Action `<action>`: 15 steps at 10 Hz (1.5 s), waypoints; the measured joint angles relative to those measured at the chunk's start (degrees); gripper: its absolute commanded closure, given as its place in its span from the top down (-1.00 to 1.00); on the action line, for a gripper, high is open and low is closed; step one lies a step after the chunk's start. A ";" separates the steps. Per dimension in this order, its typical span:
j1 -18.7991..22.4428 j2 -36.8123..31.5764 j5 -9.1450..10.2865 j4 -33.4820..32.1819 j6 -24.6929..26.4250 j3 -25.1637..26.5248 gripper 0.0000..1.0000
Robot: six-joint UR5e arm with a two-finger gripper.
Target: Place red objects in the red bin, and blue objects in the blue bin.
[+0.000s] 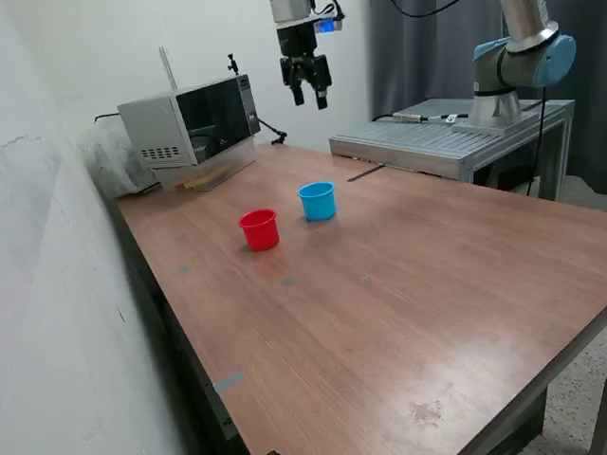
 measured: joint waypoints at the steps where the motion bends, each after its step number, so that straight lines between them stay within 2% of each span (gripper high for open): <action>1: 0.09 -4.66 -0.33 1.68 0.28 4.64 1.00; 4: 0.22 -16.56 -1.53 4.74 0.52 15.39 1.00; 6: 0.34 -22.04 -2.58 7.01 0.56 19.87 1.00; 8: 0.41 -27.30 -2.84 8.28 0.64 24.05 1.00; 10: 0.40 -31.34 -2.42 14.02 0.65 26.11 1.00; 13: 0.04 -33.05 -2.18 26.68 0.56 26.04 1.00; 15: -0.19 -33.20 -2.23 29.59 0.48 25.96 1.00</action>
